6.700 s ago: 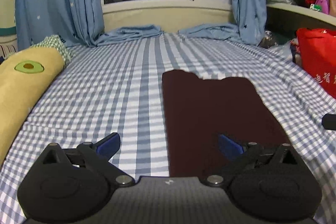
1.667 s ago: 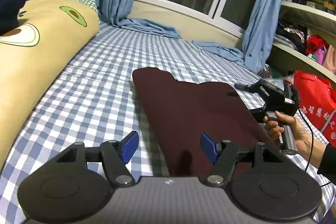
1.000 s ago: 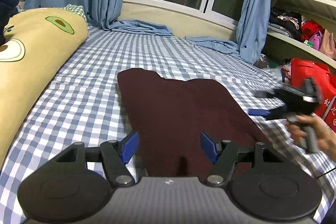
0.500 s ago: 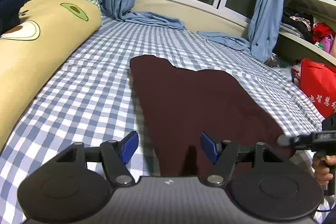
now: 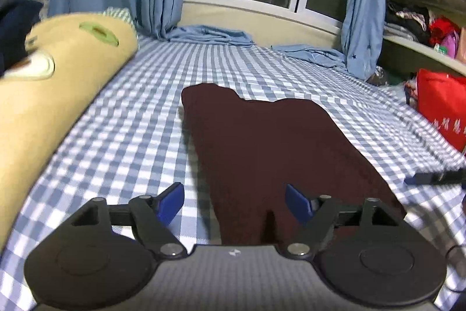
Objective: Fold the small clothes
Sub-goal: 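Lift the grasped edge with the right gripper and fold it over the stack, then lay the folded edge down with the right gripper and open it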
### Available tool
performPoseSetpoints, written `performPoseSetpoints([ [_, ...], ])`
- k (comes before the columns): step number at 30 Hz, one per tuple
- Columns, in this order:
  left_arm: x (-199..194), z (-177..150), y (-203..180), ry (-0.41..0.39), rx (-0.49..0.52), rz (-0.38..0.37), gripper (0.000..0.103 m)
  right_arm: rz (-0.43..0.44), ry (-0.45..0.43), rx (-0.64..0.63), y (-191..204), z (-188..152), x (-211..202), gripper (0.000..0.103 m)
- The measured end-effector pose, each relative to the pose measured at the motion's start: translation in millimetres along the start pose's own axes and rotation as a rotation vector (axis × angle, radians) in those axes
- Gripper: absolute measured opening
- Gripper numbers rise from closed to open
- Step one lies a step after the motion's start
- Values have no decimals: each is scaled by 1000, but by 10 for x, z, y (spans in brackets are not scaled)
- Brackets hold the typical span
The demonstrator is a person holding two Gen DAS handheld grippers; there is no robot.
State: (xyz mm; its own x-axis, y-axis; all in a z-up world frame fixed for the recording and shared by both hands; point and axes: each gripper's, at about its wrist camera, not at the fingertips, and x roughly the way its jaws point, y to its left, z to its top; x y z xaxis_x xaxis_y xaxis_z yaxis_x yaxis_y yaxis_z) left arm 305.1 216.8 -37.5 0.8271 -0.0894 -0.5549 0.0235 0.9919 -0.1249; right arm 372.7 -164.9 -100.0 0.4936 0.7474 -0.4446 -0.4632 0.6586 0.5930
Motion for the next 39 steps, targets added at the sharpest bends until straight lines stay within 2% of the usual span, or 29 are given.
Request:
performPoseSetpoints([
  [3, 35, -35, -1, 15, -11, 12, 81, 44, -4, -69, 204, 145, 137, 56],
  [7, 112, -137, 77, 45, -16, 57, 81, 24, 64, -58, 206, 206, 563, 47],
  [8, 131, -162, 109, 52, -15, 66, 81, 27, 79, -43, 163, 205, 619, 40],
  [11, 141, -223, 152, 61, -24, 73, 82, 44, 79, -19, 114, 189, 723, 7],
  [13, 149, -251, 175, 65, -24, 65, 86, 111, 19, 61, 19, 211, 638, 6],
  [14, 159, -258, 186, 69, -28, 61, 86, 108, 14, 88, -56, 208, 619, 4],
  [15, 169, -264, 192, 76, -27, 54, 86, 59, 51, 84, -130, 178, 653, 3],
  [16, 163, -268, 193, 76, -21, 53, 86, 21, 96, 80, -198, 128, 707, 3],
  [17, 148, -269, 193, 74, -16, 54, 86, 32, 95, 98, -231, 93, 721, 3],
  [19, 112, -250, 203, 73, -18, 58, 85, 51, 71, 120, -228, 127, 635, 9],
  [20, 64, -228, 194, 62, -18, 61, 84, 48, 56, 130, -221, 154, 575, 15],
  [23, -115, -104, 115, 9, -1, 44, 84, 67, -8, 83, -61, 289, 395, 15],
  [25, -182, -15, 27, -14, 8, 24, 85, 119, -23, 32, 107, 389, 387, 16],
  [29, -249, 153, -175, -25, -5, 18, 86, 171, 28, -26, 302, 461, 711, 36],
  [31, -289, 211, -254, -26, -20, 38, 90, 141, 70, -15, 208, 443, 903, 36],
  [32, -310, 232, -288, -30, -23, 51, 91, 93, 98, -19, 119, 422, 1012, 29],
  [33, -345, 262, -337, -36, -19, 62, 94, 34, 123, -22, 4, 398, 1091, 0],
  [34, -370, 281, -362, -39, -13, 66, 95, 23, 125, 8, -101, 391, 1120, 0],
  [35, -399, 303, -382, -42, -9, 67, 95, 52, 116, 60, -211, 403, 1095, 0],
  [36, -418, 320, -396, -42, -11, 65, 95, 63, 102, 96, -245, 432, 1057, 6],
  [37, -439, 336, -407, -46, -15, 61, 95, 62, 77, 77, -201, 480, 1005, 16],
  [38, -458, 344, -415, -52, -18, 56, 96, 61, 48, 37, -133, 534, 966, 41],
  [39, -470, 357, -419, -56, -22, 53, 97, 63, 19, 10, -72, 598, 950, 55],
])
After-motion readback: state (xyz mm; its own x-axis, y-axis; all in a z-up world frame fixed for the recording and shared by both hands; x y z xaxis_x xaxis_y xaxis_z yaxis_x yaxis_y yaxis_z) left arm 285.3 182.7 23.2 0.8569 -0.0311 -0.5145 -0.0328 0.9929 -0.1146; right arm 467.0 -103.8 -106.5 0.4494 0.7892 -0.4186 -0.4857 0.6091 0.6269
